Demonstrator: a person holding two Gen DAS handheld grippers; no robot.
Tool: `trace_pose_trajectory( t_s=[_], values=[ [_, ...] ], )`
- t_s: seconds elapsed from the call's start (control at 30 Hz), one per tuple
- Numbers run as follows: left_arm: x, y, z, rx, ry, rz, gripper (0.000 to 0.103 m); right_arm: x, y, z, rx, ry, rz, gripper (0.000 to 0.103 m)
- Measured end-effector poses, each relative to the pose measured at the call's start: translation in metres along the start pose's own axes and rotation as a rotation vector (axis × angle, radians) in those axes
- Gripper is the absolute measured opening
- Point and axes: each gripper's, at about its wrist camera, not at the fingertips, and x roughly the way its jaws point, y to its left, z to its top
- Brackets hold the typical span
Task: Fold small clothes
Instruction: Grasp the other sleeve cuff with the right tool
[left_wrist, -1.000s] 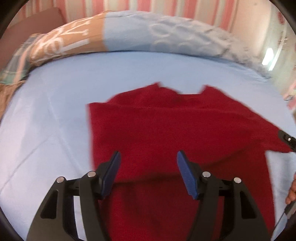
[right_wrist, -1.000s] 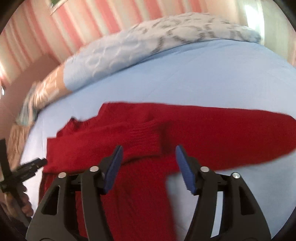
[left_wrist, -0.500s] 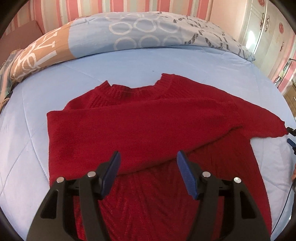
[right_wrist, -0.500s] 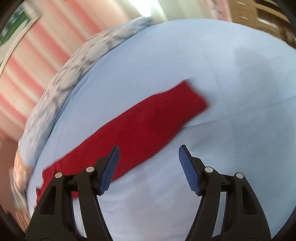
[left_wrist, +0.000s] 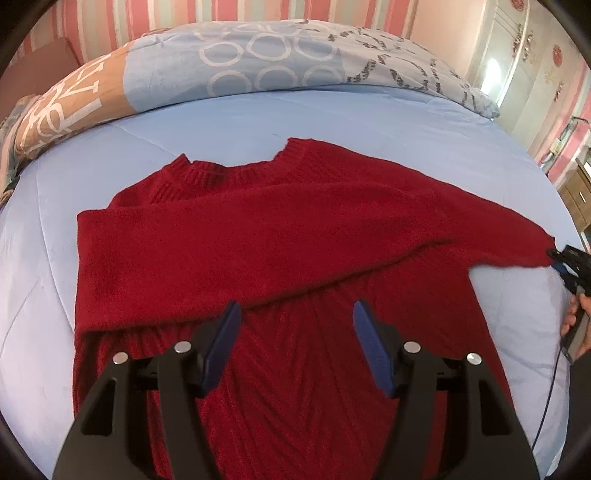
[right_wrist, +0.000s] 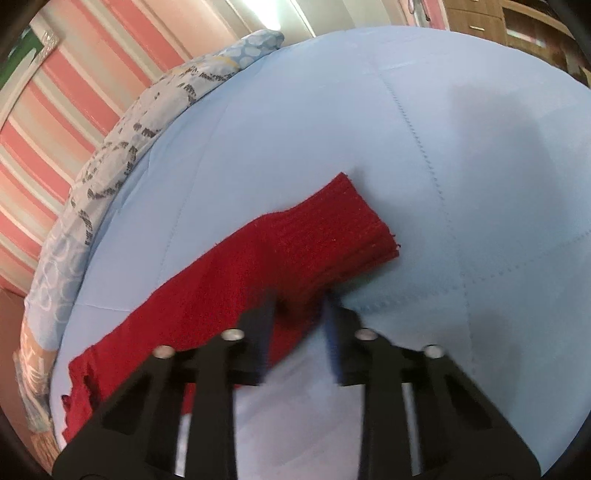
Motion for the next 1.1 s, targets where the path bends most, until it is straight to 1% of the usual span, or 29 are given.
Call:
trace_pose_trajectory(
  t_s=[0.1, 0.13, 0.23, 0.3, 0.37, 0.47, 0.53, 0.6, 0.63, 0.7, 0.73, 0.83, 0.9, 0.97, 1.03, 1.1],
  values=[
    [0.002, -0.006, -0.002, 0.034, -0.004, 0.020, 0.064, 0.003, 0.012, 0.001, -0.070, -0.010, -0.034, 0.010],
    [0.004, -0.006, -0.001, 0.035, 0.000, 0.018, 0.064, 0.001, 0.021, -0.001, -0.105, -0.025, -0.055, 0.009],
    [0.011, -0.003, 0.003, 0.021, 0.002, 0.015, 0.064, -0.010, 0.038, -0.006, -0.178, -0.071, -0.071, 0.009],
    [0.013, -0.001, 0.005, 0.012, 0.005, 0.013, 0.064, -0.019, 0.056, -0.012, -0.239, -0.094, -0.059, 0.009],
    [0.013, 0.000, 0.006, 0.007, 0.002, 0.008, 0.064, -0.032, 0.082, -0.021, -0.321, -0.107, -0.027, 0.009],
    [0.014, 0.001, 0.006, 0.008, 0.000, 0.014, 0.064, -0.050, 0.127, -0.039, -0.419, -0.096, 0.049, 0.009],
    [0.015, 0.002, 0.006, 0.006, 0.000, 0.022, 0.064, -0.060, 0.162, -0.055, -0.473, -0.070, 0.120, 0.009],
    [0.016, 0.004, 0.006, -0.004, 0.001, 0.021, 0.064, -0.065, 0.195, -0.071, -0.524, -0.047, 0.173, 0.009],
    [0.016, 0.006, 0.006, -0.007, 0.001, 0.025, 0.064, -0.066, 0.218, -0.085, -0.551, -0.015, 0.223, 0.009],
    [0.014, 0.011, 0.005, -0.014, 0.001, 0.030, 0.064, -0.063, 0.246, -0.104, -0.579, 0.033, 0.276, 0.009],
    [0.013, 0.013, 0.005, -0.015, 0.000, 0.032, 0.064, -0.059, 0.265, -0.118, -0.593, 0.071, 0.313, 0.009],
    [0.006, 0.024, 0.003, -0.021, -0.010, 0.048, 0.064, -0.047, 0.306, -0.154, -0.638, 0.150, 0.372, 0.009],
    [0.003, 0.032, 0.001, -0.028, -0.012, 0.059, 0.064, -0.039, 0.327, -0.177, -0.669, 0.195, 0.388, 0.009],
    [0.001, 0.045, -0.002, -0.046, -0.008, 0.073, 0.064, -0.027, 0.343, -0.201, -0.705, 0.244, 0.372, 0.009],
    [0.001, 0.060, -0.005, -0.071, 0.001, 0.085, 0.064, -0.015, 0.347, -0.221, -0.726, 0.289, 0.346, 0.009],
    [0.002, 0.071, -0.006, -0.093, 0.007, 0.094, 0.064, -0.009, 0.346, -0.232, -0.740, 0.315, 0.323, 0.009]
  ],
)
